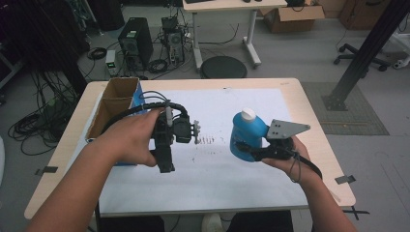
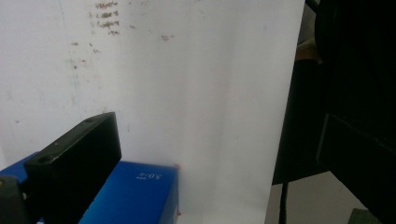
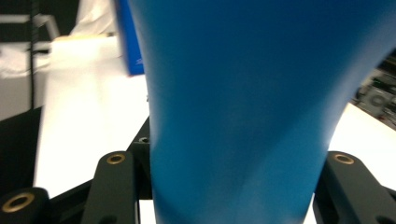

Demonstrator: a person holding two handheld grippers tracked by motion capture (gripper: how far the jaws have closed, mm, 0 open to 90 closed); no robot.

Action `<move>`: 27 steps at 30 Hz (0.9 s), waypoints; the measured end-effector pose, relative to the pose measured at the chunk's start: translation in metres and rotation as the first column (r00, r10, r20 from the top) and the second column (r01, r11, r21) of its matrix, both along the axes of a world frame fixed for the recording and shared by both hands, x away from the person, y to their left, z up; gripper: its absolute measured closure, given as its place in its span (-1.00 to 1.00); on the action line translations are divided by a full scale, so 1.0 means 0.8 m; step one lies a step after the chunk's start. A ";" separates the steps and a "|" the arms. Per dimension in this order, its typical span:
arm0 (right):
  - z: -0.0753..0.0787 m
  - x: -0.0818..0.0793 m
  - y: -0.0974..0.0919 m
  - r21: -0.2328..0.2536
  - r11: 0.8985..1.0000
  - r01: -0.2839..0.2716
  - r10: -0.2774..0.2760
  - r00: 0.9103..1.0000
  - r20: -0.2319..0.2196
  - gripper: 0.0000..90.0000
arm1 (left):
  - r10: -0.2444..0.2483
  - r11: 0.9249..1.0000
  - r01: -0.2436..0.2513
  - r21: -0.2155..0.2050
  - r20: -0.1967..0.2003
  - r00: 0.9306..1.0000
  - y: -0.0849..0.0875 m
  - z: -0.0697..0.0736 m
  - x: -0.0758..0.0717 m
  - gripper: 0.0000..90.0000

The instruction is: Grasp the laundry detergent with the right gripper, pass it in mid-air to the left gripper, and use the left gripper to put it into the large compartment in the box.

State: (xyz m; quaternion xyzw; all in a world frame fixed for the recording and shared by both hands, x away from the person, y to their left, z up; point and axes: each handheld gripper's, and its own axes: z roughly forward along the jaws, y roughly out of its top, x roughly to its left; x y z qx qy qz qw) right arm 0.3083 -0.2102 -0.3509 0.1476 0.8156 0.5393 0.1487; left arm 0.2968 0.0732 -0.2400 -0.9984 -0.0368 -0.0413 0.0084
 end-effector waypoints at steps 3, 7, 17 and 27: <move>-0.003 -0.006 0.009 -0.027 0.998 -0.064 0.064 0.998 0.005 0.01 | -0.007 1.000 0.007 -0.001 -0.004 1.000 -0.005 0.002 0.002 -0.99; -0.009 -0.012 0.021 -0.039 0.992 -0.124 0.124 0.992 0.002 0.01 | -0.010 1.000 0.010 0.000 -0.010 1.000 -0.010 0.002 0.004 -0.99; -0.025 -0.016 0.041 -0.009 0.974 -0.226 0.225 0.974 -0.027 0.01 | -0.023 1.000 0.023 -0.005 -0.021 1.000 -0.015 0.000 0.006 -0.99; -0.037 -0.019 0.062 0.017 0.941 -0.339 0.340 0.940 -0.038 0.01 | -0.036 0.999 0.036 -0.008 -0.033 0.999 -0.021 -0.001 0.007 -0.99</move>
